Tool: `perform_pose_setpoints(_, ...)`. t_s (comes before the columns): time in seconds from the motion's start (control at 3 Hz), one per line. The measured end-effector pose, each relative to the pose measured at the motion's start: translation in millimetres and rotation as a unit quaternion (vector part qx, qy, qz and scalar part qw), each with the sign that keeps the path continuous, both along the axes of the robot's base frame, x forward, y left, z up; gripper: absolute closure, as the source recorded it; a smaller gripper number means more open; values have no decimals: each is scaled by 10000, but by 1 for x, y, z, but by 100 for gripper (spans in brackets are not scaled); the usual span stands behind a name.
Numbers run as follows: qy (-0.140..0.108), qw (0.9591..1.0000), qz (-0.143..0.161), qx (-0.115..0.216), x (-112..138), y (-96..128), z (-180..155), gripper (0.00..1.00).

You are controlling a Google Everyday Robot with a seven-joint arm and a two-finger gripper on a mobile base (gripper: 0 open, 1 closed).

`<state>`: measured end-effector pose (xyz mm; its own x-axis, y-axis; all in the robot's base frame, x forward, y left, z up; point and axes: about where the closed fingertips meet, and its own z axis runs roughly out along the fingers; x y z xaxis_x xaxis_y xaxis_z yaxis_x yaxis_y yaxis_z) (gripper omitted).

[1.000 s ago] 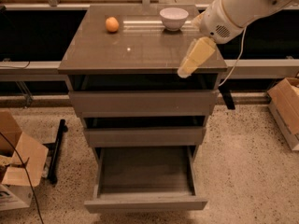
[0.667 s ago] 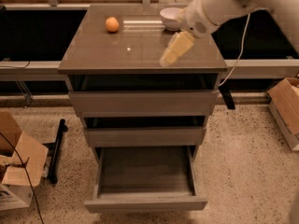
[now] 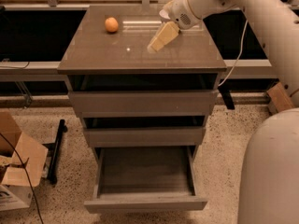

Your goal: Place orange into bottom drawer

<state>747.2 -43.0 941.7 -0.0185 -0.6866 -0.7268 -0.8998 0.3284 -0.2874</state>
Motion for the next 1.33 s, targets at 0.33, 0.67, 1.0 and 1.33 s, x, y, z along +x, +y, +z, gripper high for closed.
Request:
perform_pose_setpoints(0.33, 67, 10000, -6, 41, 3, 5, -6, 0)
perform_pose_setpoints(0.67, -4, 9992, 206, 351, 27, 46, -13, 0)
perform_pose_setpoints(1.0, -94, 9971, 469, 592, 56, 94, -22, 0)
perform_pose_setpoints(1.33, -108, 9954, 552, 781, 78, 129, -35, 0)
